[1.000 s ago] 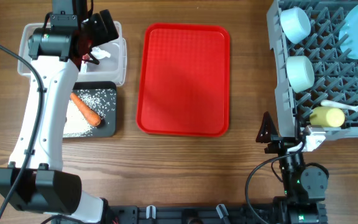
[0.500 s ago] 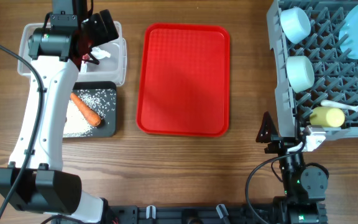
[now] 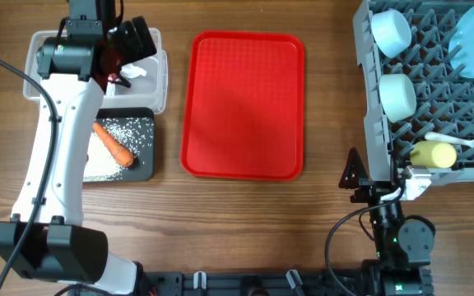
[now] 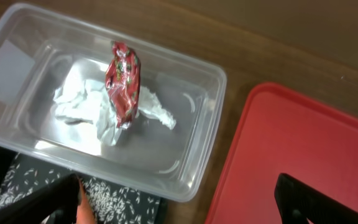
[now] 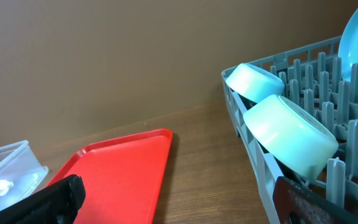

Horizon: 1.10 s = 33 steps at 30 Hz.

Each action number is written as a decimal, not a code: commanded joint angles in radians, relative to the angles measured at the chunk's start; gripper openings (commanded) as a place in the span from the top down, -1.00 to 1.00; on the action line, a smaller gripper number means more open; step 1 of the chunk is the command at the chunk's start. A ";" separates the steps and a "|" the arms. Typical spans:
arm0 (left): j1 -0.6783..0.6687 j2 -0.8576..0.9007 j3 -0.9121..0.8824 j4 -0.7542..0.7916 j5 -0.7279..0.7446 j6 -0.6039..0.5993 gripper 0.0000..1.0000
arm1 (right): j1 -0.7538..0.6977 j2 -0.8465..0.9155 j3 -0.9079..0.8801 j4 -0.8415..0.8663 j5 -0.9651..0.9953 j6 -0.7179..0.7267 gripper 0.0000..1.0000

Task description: Sort waste into correct bins and load items into the dishwasher rack

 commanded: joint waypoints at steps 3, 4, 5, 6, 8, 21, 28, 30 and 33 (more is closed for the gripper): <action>-0.037 -0.101 -0.095 0.065 -0.007 0.001 -1.00 | 0.008 -0.016 -0.013 0.006 0.021 0.007 -1.00; -0.039 -0.130 -0.146 0.131 -0.005 0.002 -1.00 | 0.008 -0.016 -0.013 0.006 0.021 0.008 -0.99; -0.040 -0.155 -0.188 0.182 -0.002 0.001 -1.00 | 0.008 -0.016 -0.013 0.006 0.021 0.007 -0.99; -0.040 -0.197 -0.268 0.269 0.009 0.002 -1.00 | 0.008 -0.016 -0.013 0.006 0.021 0.008 -0.99; -0.039 -0.263 -0.393 0.386 0.034 0.002 -1.00 | 0.008 -0.016 -0.013 0.006 0.021 0.007 -0.99; -0.026 -0.911 -1.436 1.135 0.099 -0.010 -1.00 | 0.008 -0.016 -0.013 0.006 0.021 0.008 -0.99; 0.023 -1.247 -1.656 1.151 0.100 -0.010 -1.00 | 0.008 -0.016 -0.013 0.006 0.021 0.008 -1.00; 0.040 -1.313 -1.681 1.130 0.100 -0.010 -1.00 | 0.008 -0.016 -0.013 0.006 0.021 0.007 -1.00; 0.068 -1.419 -1.717 1.075 0.109 -0.009 -1.00 | 0.008 -0.016 -0.013 0.006 0.021 0.008 -0.99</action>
